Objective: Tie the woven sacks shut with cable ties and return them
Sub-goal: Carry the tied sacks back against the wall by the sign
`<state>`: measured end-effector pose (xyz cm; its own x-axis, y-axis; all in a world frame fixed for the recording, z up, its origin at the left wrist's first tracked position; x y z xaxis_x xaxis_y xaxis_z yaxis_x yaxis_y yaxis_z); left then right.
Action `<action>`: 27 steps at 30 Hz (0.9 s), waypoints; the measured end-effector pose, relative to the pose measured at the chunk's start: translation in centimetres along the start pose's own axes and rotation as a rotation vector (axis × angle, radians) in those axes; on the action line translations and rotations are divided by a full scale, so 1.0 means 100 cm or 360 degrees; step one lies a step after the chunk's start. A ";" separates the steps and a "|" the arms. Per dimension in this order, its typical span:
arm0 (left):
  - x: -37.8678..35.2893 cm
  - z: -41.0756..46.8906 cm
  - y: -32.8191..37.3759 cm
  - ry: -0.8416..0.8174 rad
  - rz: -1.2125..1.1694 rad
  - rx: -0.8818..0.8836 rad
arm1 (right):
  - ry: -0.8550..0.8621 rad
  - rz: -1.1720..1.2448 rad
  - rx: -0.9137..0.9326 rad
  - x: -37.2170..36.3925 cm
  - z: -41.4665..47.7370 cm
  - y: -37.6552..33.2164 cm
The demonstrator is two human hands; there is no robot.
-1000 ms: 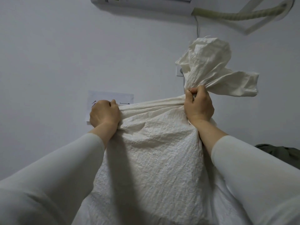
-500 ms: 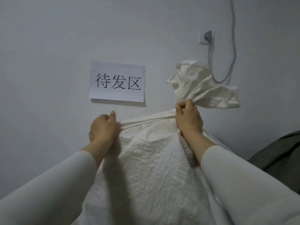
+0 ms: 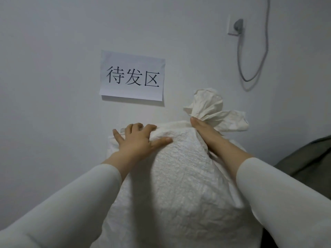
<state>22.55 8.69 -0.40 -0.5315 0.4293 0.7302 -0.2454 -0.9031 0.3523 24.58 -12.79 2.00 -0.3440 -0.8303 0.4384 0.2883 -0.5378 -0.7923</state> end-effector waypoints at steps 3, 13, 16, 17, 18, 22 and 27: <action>0.000 -0.008 -0.005 0.0004 -0.0136 0.0050 | 0.0173 -0.0476 -0.0008 0.020 -0.020 0.008; 0.016 -0.055 -0.050 0.0015 -0.0645 0.0486 | -0.0730 -0.0365 0.0215 0.032 -0.090 0.026; 0.010 -0.052 -0.037 0.0007 -0.0618 0.0459 | -0.0666 -0.0357 0.0145 0.040 -0.098 0.039; 0.005 -0.052 -0.027 0.0001 -0.0594 0.0416 | -0.0559 -0.0473 0.0109 0.047 -0.095 0.043; 0.000 -0.052 -0.017 -0.0015 -0.0592 0.0354 | -0.0474 -0.0588 0.0031 0.056 -0.092 0.049; -0.013 -0.049 -0.007 -0.0092 -0.0567 0.0199 | -0.0326 -0.0837 -0.0300 0.065 -0.089 0.070; -0.023 -0.060 -0.050 0.0050 -0.0515 0.0424 | -0.0416 -0.1002 0.0013 0.014 -0.086 0.052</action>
<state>20.13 12.16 -7.31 -0.4869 0.6863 0.5403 -0.1874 -0.6862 0.7028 17.94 -15.49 -5.09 -0.2212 -0.3664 0.9038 0.1110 -0.9302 -0.3499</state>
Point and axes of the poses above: each hand's wrist, its own z-axis towards the middle knuckle, its own x-axis out of the back of the hand, y = z × x, the point moved 2 cm from there along z, towards the middle knuckle, and after that the axes turned 5 degrees about y, right-handed, at the moved point
